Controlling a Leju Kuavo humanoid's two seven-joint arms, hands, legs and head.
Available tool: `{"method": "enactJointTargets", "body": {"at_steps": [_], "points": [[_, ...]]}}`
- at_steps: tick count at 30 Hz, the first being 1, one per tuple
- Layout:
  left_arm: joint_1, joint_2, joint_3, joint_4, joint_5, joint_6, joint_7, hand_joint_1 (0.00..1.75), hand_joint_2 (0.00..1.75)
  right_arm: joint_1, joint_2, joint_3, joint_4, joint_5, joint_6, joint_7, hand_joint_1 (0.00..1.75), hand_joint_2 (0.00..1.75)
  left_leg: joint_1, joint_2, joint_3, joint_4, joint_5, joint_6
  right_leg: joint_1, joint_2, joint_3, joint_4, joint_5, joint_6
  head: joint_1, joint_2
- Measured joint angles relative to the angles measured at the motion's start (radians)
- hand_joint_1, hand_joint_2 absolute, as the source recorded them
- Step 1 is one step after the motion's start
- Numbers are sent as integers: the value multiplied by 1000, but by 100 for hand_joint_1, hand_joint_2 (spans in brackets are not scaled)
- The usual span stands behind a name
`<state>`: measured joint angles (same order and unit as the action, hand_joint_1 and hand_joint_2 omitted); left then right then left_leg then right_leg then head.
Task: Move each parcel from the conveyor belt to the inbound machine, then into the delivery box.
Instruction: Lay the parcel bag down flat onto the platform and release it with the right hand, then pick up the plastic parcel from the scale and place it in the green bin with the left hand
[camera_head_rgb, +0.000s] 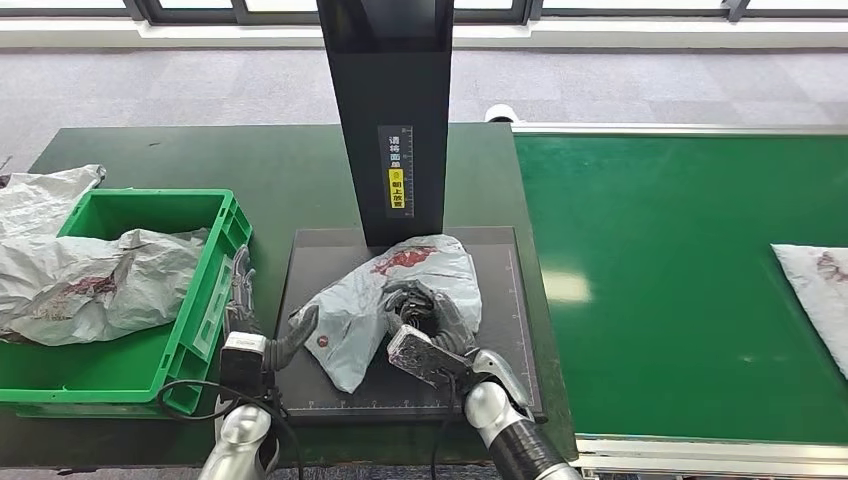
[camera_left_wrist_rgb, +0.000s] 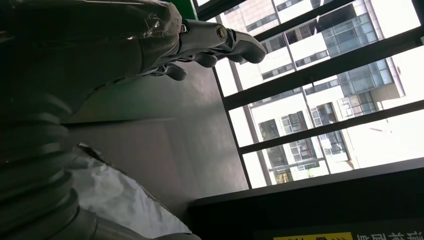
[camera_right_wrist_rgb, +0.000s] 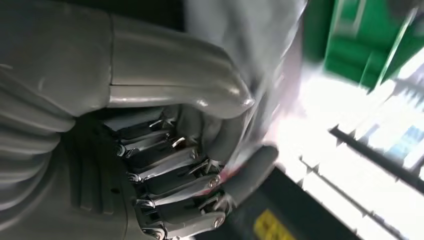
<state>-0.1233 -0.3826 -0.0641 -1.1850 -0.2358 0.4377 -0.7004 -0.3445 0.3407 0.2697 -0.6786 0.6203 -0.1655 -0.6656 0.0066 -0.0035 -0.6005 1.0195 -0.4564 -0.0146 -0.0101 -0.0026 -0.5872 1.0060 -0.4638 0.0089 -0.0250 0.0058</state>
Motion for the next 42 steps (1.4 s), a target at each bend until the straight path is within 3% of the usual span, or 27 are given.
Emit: {"method": "enactJointTargets", "body": {"at_steps": [8,14,20,30,34,42], "points": [[18,0,0,-14,0,7,0,0,175,39,2,0,-100,38,-196,12,0,175,0,0,0,0,0,0,0,0,0,0,0,0,0,0],[26,0,0,-22,0,12,0,0,175,112,0,0,-289,45,-354,-25,0,175,0,0,0,0,0,0,0,0,0,0,0,0,0,0],[35,0,0,-31,2,13,0,0,175,140,-6,1,-427,37,-364,-30,0,175,0,0,0,0,0,0,0,0,-1,0,0,0,0,0],[37,0,0,-32,0,17,0,0,175,161,-13,6,-502,14,-393,-31,0,175,0,0,0,0,0,0,0,0,0,0,0,0,0,0],[36,0,0,-27,-24,48,0,0,175,212,-26,46,-687,3,-519,-37,0,175,0,-2,-1,0,-1,0,0,-2,-1,0,-1,0,0,0],[-49,-8,-53,44,-122,79,27,0,175,280,-31,-27,-1030,-3,-536,-35,0,175,-1,-1,0,1,-1,0,-1,-1,0,-1,0,1,0,0]]}}
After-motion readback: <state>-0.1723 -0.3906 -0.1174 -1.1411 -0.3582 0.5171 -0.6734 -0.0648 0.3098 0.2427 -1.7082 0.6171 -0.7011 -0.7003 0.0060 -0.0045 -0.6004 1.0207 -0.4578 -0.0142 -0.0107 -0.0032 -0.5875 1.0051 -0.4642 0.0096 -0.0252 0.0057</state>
